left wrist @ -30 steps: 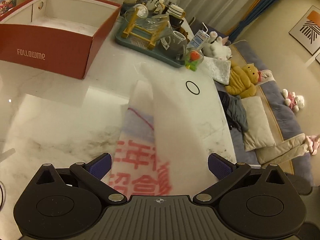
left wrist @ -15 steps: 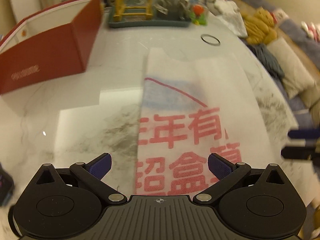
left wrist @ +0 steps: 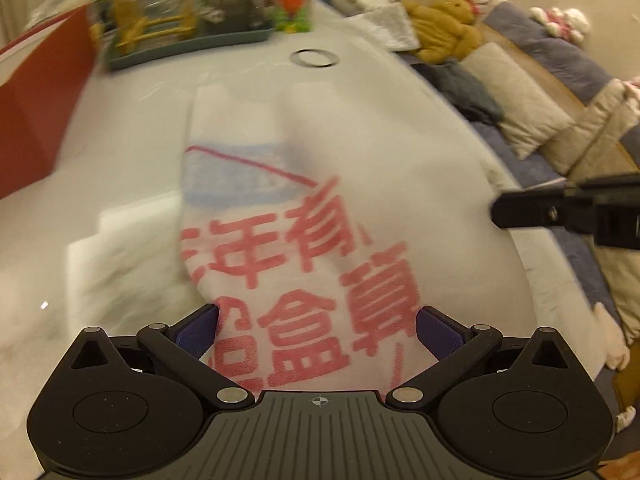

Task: Fold shopping bag

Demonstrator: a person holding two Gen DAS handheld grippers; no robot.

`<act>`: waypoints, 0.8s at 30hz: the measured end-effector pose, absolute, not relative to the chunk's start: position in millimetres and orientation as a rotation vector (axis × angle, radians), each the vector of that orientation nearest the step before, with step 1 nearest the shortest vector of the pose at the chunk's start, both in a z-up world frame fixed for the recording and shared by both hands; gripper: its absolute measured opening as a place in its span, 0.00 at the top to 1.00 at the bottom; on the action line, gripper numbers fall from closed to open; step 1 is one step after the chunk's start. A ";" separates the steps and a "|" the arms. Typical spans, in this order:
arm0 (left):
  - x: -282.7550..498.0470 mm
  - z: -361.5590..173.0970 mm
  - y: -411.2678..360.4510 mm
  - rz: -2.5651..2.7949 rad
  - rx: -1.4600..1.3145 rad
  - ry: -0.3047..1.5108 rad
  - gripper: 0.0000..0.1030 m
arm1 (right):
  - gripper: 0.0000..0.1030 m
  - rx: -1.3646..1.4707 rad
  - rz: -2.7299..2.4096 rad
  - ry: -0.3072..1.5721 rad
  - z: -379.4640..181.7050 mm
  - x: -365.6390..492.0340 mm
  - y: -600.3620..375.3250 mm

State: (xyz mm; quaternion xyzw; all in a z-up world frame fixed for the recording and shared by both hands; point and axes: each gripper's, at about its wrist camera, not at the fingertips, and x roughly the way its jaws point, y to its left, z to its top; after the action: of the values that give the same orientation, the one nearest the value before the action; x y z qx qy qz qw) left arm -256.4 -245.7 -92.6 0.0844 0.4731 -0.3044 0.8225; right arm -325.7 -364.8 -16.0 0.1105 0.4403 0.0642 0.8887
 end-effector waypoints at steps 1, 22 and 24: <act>-254.7 -91.1 -256.8 -0.694 0.158 1.011 0.00 | 1.00 0.254 0.127 0.901 -9.5 -326.2 -371.6; -236.2 -1.3 -78.3 -0.631 -0.341 0.794 0.00 | 0.87 0.498 0.495 0.908 28.3 -263.2 -294.1; -234.8 0.5 -61.1 -0.597 -0.363 0.769 0.00 | 0.78 0.532 0.535 0.902 32.3 -262.9 -284.7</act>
State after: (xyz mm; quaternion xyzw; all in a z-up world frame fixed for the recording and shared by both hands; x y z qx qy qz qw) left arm -234.8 -61.1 0.5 -0.1734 0.3675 -0.2853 0.8680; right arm -262.9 -284.7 32.3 0.2511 0.4253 0.2524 0.8321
